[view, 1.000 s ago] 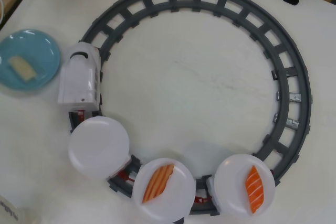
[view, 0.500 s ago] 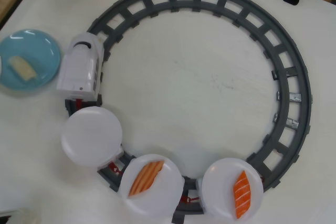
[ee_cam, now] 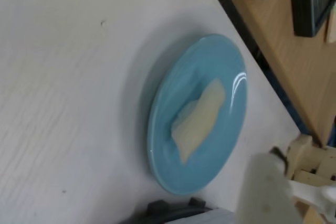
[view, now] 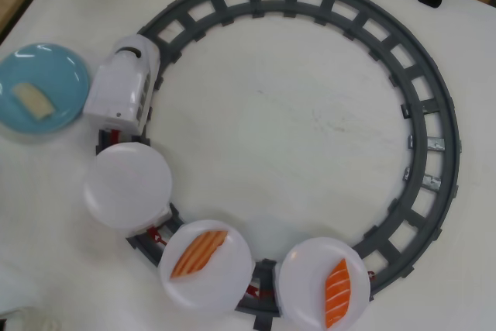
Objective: Pick up the sushi from the Shinkansen and put it on the blue dish
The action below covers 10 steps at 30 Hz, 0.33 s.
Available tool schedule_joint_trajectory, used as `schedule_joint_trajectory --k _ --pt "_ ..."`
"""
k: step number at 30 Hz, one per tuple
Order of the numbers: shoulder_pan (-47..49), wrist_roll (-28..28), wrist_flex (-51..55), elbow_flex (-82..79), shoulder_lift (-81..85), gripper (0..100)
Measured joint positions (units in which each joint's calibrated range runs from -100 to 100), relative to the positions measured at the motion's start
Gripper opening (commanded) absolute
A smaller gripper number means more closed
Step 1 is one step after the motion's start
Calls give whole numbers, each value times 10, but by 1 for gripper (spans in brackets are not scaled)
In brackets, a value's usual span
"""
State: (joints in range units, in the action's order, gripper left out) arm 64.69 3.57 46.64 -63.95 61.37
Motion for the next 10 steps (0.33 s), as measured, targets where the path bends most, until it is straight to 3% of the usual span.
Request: schedule_joint_trajectory --k 10 --pt "5 0 -43 -83 30 26"
